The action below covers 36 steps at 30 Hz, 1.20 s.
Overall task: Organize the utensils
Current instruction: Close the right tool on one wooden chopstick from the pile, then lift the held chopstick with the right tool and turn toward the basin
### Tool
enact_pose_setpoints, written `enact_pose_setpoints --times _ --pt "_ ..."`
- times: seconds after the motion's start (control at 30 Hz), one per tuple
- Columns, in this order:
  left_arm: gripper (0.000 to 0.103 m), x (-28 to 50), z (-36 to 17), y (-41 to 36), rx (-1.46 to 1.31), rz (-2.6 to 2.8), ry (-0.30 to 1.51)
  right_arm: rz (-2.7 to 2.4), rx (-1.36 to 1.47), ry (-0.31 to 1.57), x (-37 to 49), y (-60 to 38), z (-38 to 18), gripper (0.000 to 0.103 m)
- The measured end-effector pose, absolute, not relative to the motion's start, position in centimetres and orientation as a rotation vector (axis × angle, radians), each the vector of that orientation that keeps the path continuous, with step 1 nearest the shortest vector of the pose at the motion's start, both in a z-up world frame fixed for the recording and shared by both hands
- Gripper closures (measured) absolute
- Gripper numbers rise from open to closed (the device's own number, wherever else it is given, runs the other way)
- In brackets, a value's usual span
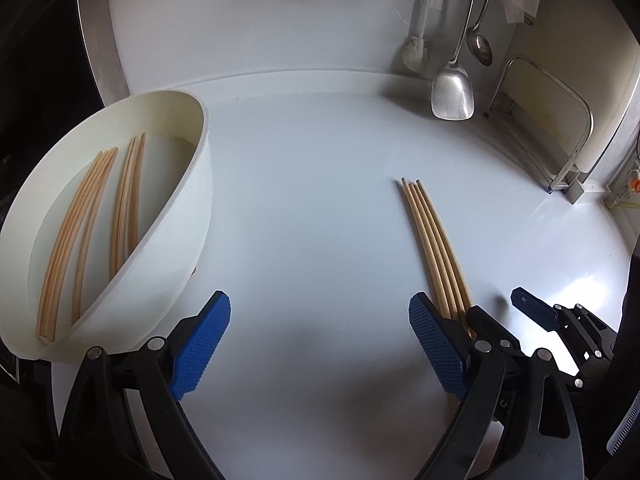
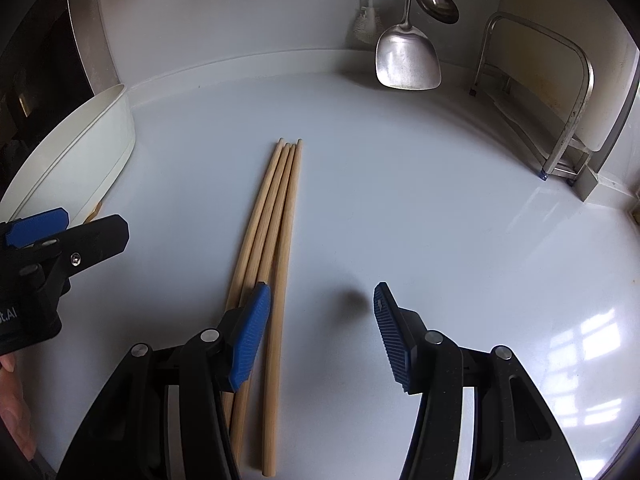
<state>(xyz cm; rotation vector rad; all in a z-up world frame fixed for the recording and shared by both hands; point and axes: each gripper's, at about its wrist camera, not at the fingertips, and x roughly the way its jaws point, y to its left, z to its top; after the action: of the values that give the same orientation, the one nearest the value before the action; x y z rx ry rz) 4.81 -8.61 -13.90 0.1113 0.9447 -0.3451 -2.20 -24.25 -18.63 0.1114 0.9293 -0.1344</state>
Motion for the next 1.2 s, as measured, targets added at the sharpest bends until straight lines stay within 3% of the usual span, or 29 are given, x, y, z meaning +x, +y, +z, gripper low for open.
enact_pose_setpoints --times 0.23,0.33,0.53,1.2 --pt "0.014 4.7 -14.4 -8.7 0.112 -0.340 0.959 -0.135 0.100 0.930 -2.3 -24.0 -18.8 0.053" --pt "0.014 4.5 -14.7 -9.0 0.104 -0.342 0.967 -0.133 0.087 0.924 -2.4 -23.9 -18.8 0.063" --pt "0.014 4.2 -14.8 -10.0 0.112 -0.343 0.967 -0.121 0.060 0.899 -2.9 -23.8 -18.8 0.096" --pt "0.014 3.7 -17.4 -14.2 0.176 -0.360 1.016 -0.181 0.104 0.906 -4.9 -27.8 -18.7 0.096"
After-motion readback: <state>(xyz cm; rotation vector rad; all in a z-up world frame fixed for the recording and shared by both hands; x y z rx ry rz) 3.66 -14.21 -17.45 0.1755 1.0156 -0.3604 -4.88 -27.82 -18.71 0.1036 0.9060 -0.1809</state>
